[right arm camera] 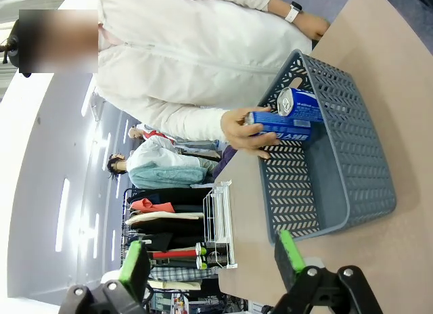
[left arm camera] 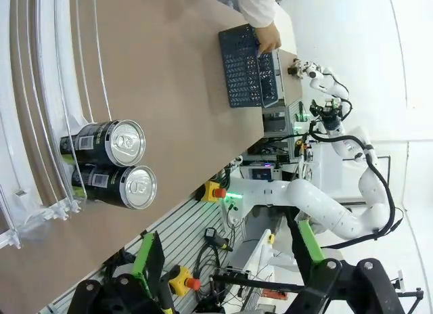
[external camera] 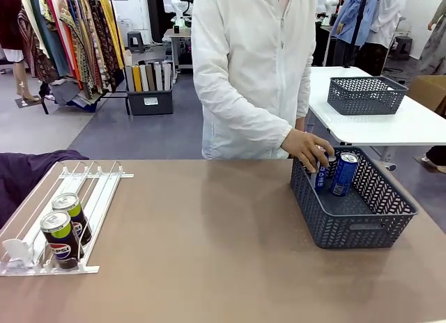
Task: Retrieve and store the cans from the dispenser.
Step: Pick up one can from the Automatic Can Dispenser and place it in the middle of the table.
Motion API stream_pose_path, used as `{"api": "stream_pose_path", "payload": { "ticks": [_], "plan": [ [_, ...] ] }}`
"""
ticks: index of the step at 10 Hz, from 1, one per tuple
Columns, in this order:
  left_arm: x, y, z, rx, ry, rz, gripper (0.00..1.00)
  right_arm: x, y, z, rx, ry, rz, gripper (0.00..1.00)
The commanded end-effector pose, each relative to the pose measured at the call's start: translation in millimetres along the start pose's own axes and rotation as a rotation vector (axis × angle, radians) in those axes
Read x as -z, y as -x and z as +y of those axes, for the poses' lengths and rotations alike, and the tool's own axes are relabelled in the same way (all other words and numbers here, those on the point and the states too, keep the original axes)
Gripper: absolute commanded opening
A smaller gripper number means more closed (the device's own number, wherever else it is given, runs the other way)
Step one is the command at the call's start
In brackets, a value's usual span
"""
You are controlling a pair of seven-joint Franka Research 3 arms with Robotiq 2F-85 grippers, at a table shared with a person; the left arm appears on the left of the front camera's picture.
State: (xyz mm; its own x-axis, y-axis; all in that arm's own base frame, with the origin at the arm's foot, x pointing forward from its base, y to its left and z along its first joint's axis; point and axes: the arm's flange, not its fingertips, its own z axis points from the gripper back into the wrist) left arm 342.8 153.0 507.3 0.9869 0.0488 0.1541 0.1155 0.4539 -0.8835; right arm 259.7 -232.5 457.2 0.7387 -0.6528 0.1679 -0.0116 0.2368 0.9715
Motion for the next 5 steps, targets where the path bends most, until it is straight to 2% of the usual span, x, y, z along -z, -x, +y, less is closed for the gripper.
{"api": "stream_pose_path", "payload": {
  "ticks": [1, 3, 5],
  "plan": [
    [-1, 0, -3, 0.009, 0.023, -0.009, 1.00, 2, -2, 4, -0.006, -0.027, -0.012, 1.00],
    [0, 0, 0, 0.000, 0.000, 0.000, 1.00, 2, -2, 4, -0.006, -0.027, -0.012, 1.00],
    [36, 0, -50, 0.007, -0.366, 0.100, 1.00, 2, -2, 4, -0.006, -0.027, -0.012, 1.00]
  ]
}}
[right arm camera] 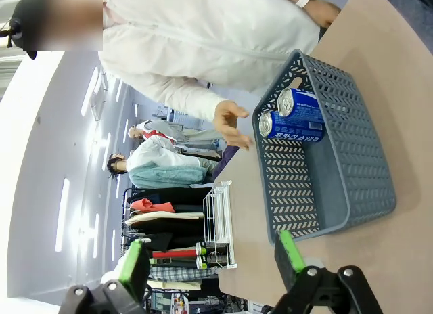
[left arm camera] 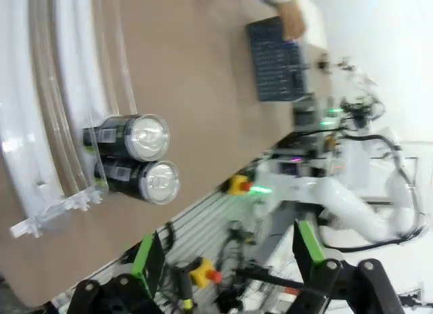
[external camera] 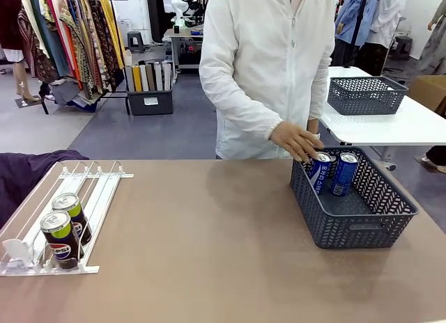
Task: Retrieve and store the cans from the dispenser.
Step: Pick up one can from the Automatic Can Dispenser and place it in the middle of the table.
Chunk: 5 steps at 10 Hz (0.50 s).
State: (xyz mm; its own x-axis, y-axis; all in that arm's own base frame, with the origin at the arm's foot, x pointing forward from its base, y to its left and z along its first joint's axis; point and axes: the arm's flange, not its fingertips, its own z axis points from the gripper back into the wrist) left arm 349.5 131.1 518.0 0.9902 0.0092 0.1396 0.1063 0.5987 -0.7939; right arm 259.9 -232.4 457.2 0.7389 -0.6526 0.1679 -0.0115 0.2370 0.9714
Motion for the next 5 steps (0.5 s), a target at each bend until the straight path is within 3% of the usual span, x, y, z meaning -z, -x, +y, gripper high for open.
{"api": "stream_pose_path", "payload": {
  "ticks": [1, 2, 3, 5],
  "plan": [
    [39, 12, -65, 0.027, -0.397, 0.119, 1.00, 2, -2, 4, -0.006, -0.028, -0.012, 1.00],
    [66, 17, -86, 0.051, -0.597, 0.150, 1.00, 2, -2, 4, -0.006, -0.028, -0.012, 1.00],
    [88, 14, -93, 0.061, -0.701, 0.195, 1.00, 2, -2, 4, -0.006, -0.028, -0.012, 1.00],
    [126, -2, -95, -0.011, -0.776, 0.167, 1.00, 2, -2, 4, -0.006, -0.028, -0.012, 1.00]
  ]
}}
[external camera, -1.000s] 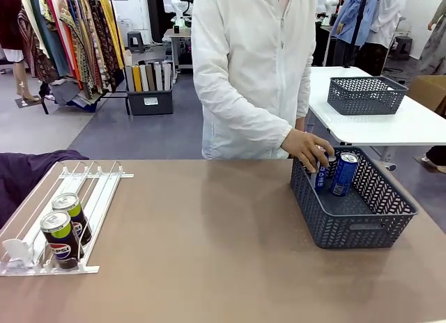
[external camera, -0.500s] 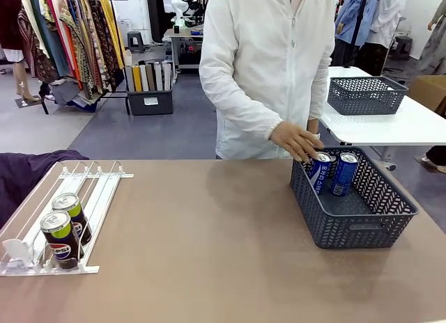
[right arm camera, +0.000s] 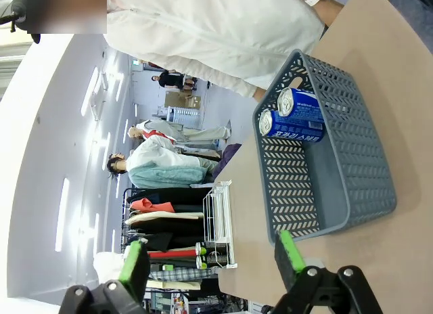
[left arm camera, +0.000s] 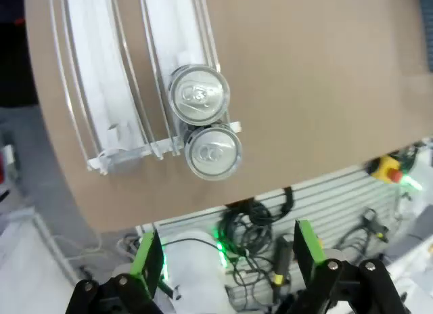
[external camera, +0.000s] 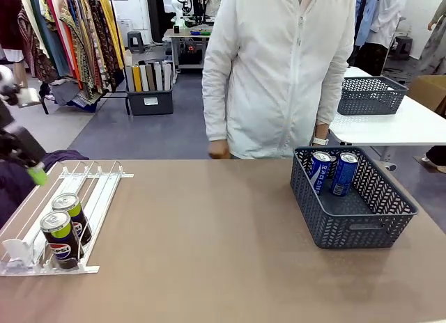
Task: Retrieve and store the cans from the dispenser.
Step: Pick up one can from the Automatic Can Dispenser and place it in the middle of the table.
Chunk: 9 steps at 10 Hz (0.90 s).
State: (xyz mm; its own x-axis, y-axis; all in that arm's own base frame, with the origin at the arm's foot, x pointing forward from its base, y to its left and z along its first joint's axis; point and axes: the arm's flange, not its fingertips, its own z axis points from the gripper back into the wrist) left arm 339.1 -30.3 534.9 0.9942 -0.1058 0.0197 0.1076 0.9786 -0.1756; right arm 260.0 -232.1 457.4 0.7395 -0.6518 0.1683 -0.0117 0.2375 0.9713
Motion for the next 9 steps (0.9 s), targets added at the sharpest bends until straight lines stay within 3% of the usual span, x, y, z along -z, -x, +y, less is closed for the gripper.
{"api": "stream_pose_path", "payload": {
  "ticks": [1, 2, 3, 7, 9],
  "plan": [
    [14, -18, -2, -0.089, -0.022, -0.029, 1.00, 2, -2, 3, -0.006, -0.028, -0.013, 1.00],
    [0, 0, 0, 0.000, 0.000, 0.000, 1.00, 2, -2, 3, -0.006, -0.028, -0.013, 1.00],
    [0, 0, 0, 0.000, 0.000, 0.000, 1.00, 2, -2, 3, -0.006, -0.028, -0.013, 1.00],
    [69, -16, -21, -0.114, -0.115, -0.072, 1.00, 2, -2, 3, -0.006, -0.028, -0.013, 1.00],
    [93, -15, -17, -0.170, -0.163, -0.044, 1.00, 2, -2, 3, -0.006, -0.028, -0.013, 1.00]
  ]
}}
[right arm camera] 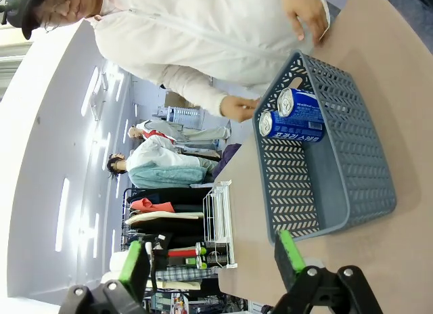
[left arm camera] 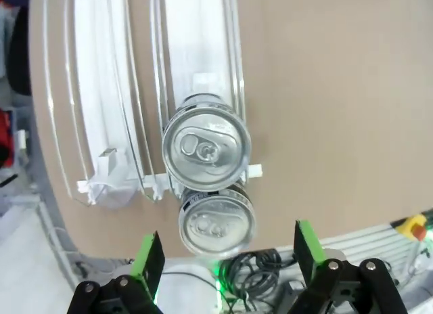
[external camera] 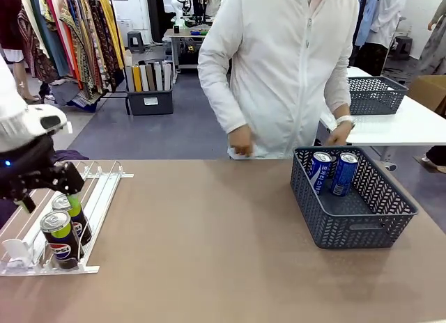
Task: Retrieve and store the cans from the dispenser.
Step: Pick up one can from the Automatic Can Dispenser and place it in the middle of the table.
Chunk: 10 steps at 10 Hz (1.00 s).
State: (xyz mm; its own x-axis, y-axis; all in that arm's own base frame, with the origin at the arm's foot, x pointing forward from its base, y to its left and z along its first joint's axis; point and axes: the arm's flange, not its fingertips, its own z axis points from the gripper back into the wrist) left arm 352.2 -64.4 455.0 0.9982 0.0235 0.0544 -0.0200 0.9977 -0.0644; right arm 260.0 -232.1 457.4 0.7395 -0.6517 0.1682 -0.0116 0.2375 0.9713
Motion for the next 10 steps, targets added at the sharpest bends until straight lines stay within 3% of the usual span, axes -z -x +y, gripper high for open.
{"api": "stream_pose_path", "payload": {
  "ticks": [1, 7, 10],
  "plan": [
    [16, 5, 3, -0.081, -0.066, -0.007, 1.00, 2, -2, 3, -0.006, -0.028, -0.013, 1.00],
    [73, 15, 12, -0.058, -0.036, 0.011, 1.00, 2, -2, 3, -0.006, -0.028, -0.013, 1.00],
    [71, 21, 15, -0.050, -0.036, 0.008, 1.00, 2, -2, 3, -0.006, -0.028, -0.013, 1.00]
  ]
}}
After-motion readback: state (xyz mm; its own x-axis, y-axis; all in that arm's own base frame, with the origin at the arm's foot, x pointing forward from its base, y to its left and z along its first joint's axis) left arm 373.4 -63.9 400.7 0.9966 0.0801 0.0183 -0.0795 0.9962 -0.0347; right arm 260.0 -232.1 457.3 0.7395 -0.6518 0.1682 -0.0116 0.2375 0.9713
